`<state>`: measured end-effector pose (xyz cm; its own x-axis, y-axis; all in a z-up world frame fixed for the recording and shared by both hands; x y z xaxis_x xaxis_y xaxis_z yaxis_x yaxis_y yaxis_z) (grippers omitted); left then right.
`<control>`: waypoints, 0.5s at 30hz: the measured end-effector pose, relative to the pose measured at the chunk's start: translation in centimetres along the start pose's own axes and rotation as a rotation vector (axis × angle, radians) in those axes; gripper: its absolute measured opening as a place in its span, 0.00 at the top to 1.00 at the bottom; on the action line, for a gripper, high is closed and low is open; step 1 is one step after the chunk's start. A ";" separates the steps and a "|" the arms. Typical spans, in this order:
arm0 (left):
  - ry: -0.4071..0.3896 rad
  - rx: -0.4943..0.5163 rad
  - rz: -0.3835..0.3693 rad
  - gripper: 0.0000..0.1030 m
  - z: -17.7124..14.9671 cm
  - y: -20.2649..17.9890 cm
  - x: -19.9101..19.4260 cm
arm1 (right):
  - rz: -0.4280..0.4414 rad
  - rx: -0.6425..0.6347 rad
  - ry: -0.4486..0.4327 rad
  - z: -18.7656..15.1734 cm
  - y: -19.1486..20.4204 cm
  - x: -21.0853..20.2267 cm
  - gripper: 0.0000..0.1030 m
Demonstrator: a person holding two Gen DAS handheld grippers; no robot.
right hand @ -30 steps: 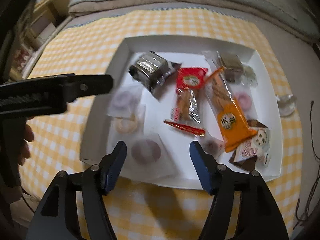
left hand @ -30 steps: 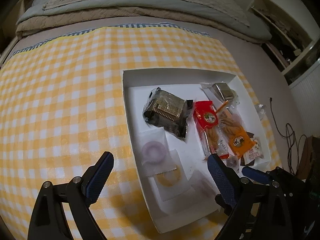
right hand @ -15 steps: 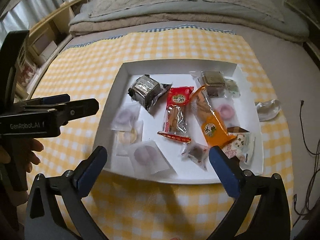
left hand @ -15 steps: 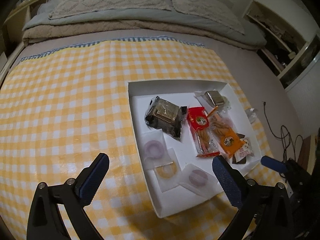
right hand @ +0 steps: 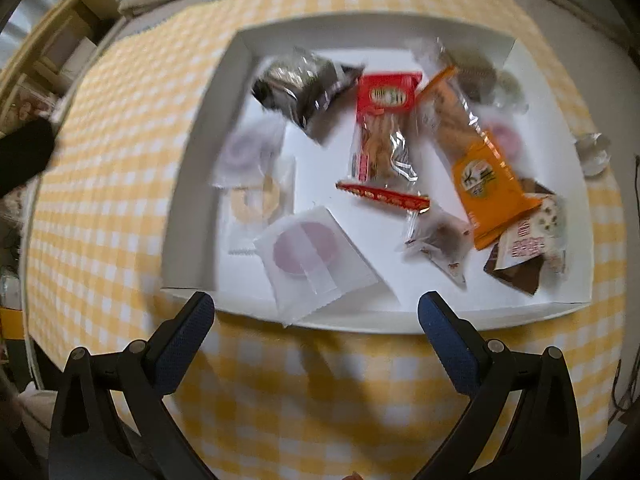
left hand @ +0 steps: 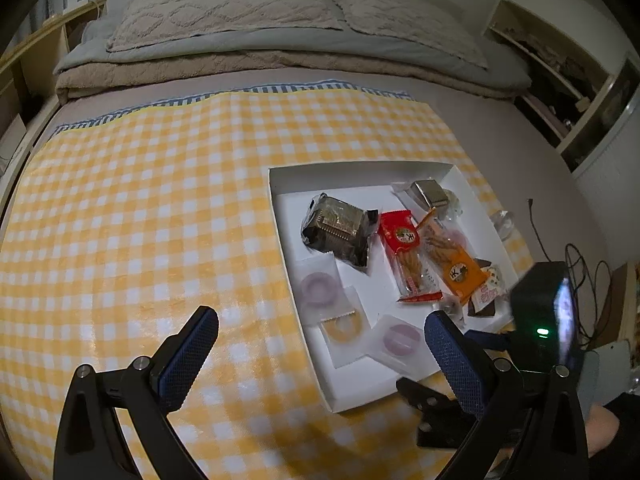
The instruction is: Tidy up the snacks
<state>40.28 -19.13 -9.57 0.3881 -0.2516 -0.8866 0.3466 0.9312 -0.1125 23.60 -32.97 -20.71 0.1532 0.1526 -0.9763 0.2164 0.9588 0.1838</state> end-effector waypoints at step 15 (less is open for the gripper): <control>-0.016 0.035 0.004 0.00 -0.2 -0.7 -1.6 | -0.094 0.056 -0.134 0.0 -2.7 -4.5 0.00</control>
<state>39.22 -19.33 -8.21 0.4034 -0.2524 -0.8795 0.3744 0.9226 -0.0930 22.35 -36.25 -16.85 0.2558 0.0262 -0.9664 0.2885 0.9520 0.1021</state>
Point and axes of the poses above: each gripper's, at about its wrist camera, not at the fingertips, and x roughly the way its jaws point, y to its left, z to its top, the point moved 4 cm from there along x, roughly the way its jaws point, and after that the axes turned 3 degrees about z, right-handed, at the moved point
